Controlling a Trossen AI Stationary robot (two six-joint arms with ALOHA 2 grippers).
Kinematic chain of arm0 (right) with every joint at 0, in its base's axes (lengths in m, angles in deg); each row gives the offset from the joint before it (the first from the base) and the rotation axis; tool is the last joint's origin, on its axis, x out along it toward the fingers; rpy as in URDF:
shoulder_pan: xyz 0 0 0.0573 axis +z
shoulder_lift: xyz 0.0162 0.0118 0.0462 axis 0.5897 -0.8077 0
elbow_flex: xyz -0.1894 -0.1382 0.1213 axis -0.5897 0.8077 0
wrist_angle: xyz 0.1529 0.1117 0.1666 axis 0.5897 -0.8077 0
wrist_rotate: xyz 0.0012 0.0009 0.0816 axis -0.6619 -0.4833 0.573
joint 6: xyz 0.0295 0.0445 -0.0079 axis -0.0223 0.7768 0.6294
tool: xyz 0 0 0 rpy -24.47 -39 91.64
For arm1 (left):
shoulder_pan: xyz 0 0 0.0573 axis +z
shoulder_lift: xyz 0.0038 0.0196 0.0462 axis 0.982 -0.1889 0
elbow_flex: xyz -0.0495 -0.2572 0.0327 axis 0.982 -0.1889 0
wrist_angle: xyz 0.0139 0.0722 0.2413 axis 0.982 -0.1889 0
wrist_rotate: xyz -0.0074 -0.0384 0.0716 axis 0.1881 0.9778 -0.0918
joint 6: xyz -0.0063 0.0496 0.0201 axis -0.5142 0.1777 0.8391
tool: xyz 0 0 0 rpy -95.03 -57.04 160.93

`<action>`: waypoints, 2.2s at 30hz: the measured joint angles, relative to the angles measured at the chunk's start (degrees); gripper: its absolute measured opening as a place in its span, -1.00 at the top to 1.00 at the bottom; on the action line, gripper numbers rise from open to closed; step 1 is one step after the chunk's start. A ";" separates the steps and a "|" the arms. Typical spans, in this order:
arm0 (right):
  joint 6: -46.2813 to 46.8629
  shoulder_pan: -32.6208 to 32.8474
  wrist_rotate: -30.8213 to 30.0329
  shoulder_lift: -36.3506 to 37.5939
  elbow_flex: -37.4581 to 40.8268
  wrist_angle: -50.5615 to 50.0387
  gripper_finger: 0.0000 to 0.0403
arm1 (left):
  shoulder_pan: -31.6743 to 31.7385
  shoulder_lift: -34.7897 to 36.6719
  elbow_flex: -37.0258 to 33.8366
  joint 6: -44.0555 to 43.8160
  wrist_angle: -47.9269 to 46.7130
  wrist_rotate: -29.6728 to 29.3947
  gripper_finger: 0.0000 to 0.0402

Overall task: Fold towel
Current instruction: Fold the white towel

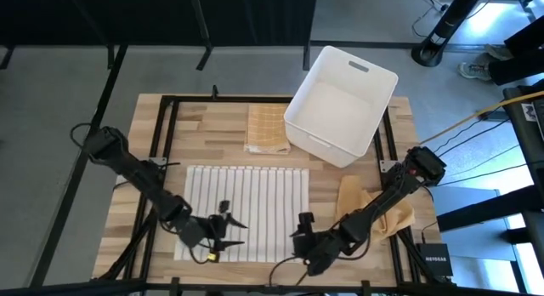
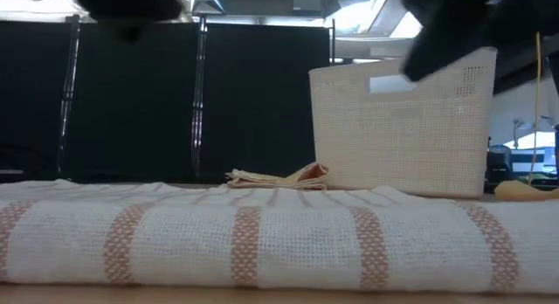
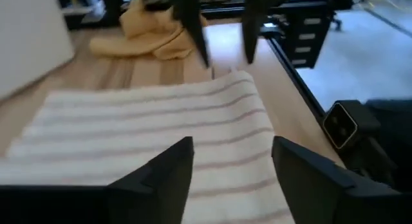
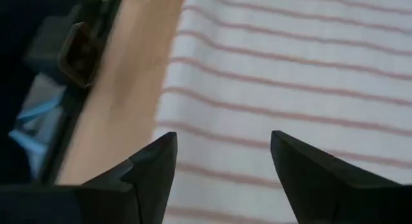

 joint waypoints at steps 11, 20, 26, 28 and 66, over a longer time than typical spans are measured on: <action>0.44 2.85 5.80 0.00 -0.17 1.29 -0.43 | -7.35 -4.93 25.27 -11.66 -52.26 4.32 -0.19; 10.12 7.09 6.08 -0.13 -0.55 -6.91 -0.43 | -17.09 -13.30 28.10 -42.96 -71.42 19.72 -0.10; 10.02 6.96 6.08 -0.89 -0.51 -7.00 -0.44 | -20.45 -17.04 28.10 -50.47 -72.40 23.12 -0.04; 9.83 6.85 6.10 -1.68 -0.50 -6.08 -0.44 | -20.92 -17.81 28.10 -52.31 -72.37 24.96 -0.02; 8.87 2.85 7.74 -11.10 -0.86 -3.60 0.87 | -21.59 -20.70 26.33 -50.98 -73.49 23.18 0.91</action>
